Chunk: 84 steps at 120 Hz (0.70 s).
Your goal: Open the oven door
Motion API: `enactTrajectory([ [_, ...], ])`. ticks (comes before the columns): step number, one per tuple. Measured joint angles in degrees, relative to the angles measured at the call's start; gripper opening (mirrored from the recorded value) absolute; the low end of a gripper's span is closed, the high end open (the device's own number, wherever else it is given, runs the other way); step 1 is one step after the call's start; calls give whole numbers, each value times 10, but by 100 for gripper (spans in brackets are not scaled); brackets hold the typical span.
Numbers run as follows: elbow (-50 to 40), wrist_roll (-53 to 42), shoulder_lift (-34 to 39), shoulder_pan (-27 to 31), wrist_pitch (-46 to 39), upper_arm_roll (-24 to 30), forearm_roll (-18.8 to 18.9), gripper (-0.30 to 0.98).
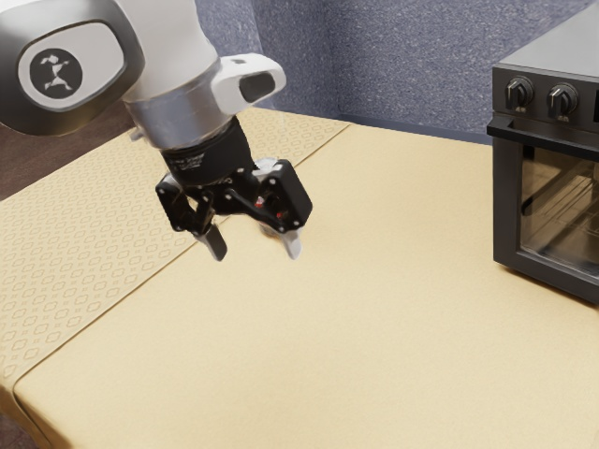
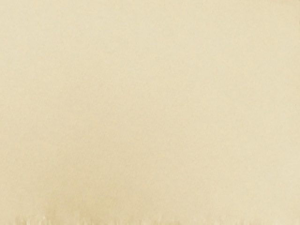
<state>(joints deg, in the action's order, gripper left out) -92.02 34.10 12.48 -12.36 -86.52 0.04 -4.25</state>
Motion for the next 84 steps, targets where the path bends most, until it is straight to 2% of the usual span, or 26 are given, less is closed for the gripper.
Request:
enactTrajectory([
  [15,2,213,-1,-11,1,0,-10,68],
  [24,46,321,-60,-6,-35,5,-11,68],
  [35,184,436,-179,20,-87,79,56,69],
  [50,257,561,-264,-12,-175,128,125,69],
  [61,316,636,-312,-13,-231,153,148,69],
  [84,329,757,-345,-7,-312,159,165,69],
])
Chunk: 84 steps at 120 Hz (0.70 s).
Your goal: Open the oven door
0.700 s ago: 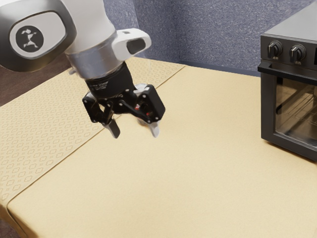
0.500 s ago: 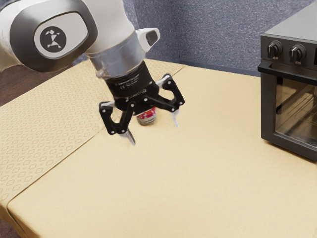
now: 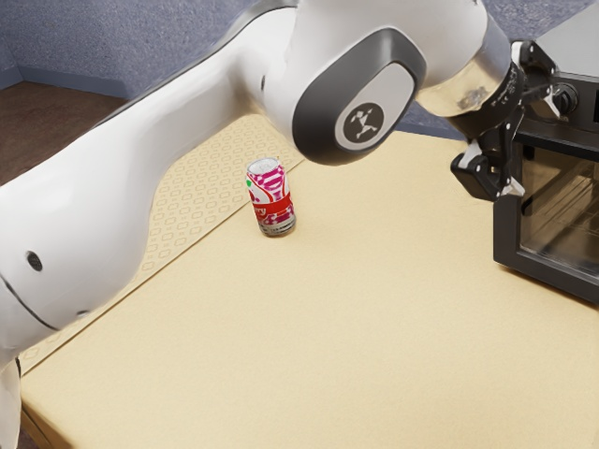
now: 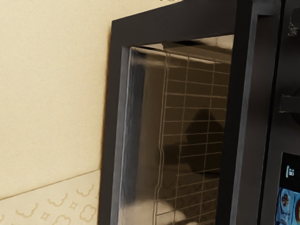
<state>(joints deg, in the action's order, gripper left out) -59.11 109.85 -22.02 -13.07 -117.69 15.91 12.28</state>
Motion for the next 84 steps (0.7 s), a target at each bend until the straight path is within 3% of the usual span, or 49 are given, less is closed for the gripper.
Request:
enactTrajectory([
  [43,29,107,-71,58,-93,41,2,68],
  [84,48,96,-90,65,-134,20,7,68],
])
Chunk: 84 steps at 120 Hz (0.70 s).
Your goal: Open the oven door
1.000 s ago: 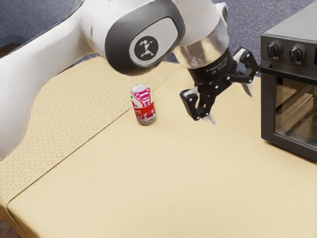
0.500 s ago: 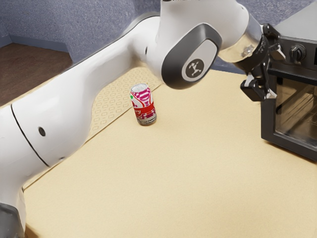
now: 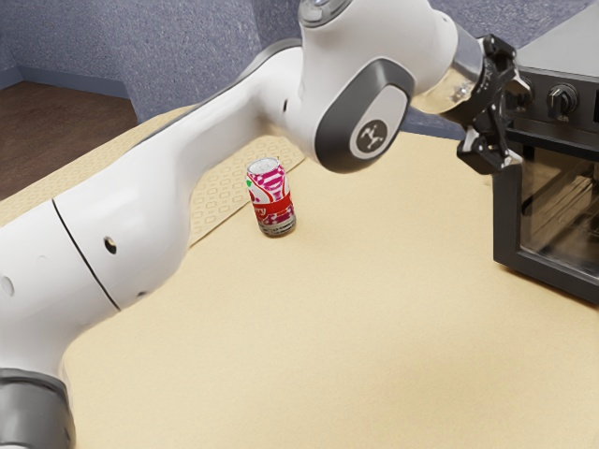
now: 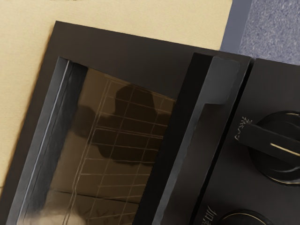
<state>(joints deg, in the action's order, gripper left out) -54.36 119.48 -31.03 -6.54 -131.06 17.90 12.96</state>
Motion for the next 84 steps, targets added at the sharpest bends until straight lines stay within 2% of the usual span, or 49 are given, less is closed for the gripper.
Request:
enactTrajectory([
  [16,1,-18,-3,4,-9,0,1,68],
  [40,0,-60,-18,-3,-32,3,46,68],
  [84,0,-108,-48,-21,-56,3,70,68],
])
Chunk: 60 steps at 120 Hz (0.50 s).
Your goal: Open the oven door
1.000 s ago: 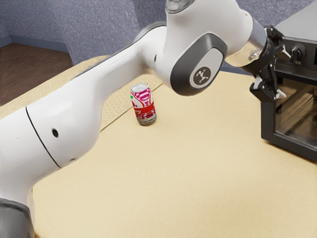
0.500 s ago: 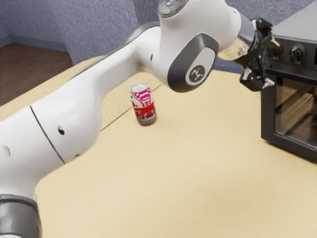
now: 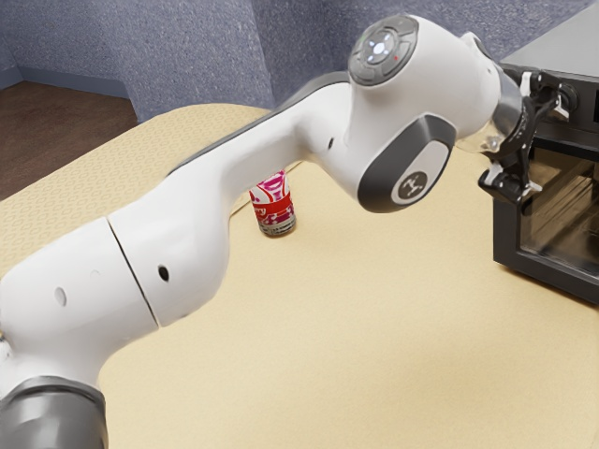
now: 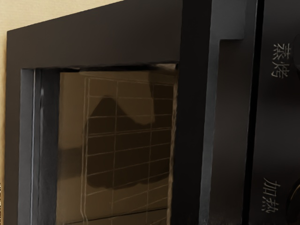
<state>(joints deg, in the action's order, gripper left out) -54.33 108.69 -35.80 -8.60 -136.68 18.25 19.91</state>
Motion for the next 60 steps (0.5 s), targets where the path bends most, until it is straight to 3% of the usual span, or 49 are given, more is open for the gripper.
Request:
enactTrajectory([
  [60,-33,-23,-17,-6,-22,-12,6,68],
])
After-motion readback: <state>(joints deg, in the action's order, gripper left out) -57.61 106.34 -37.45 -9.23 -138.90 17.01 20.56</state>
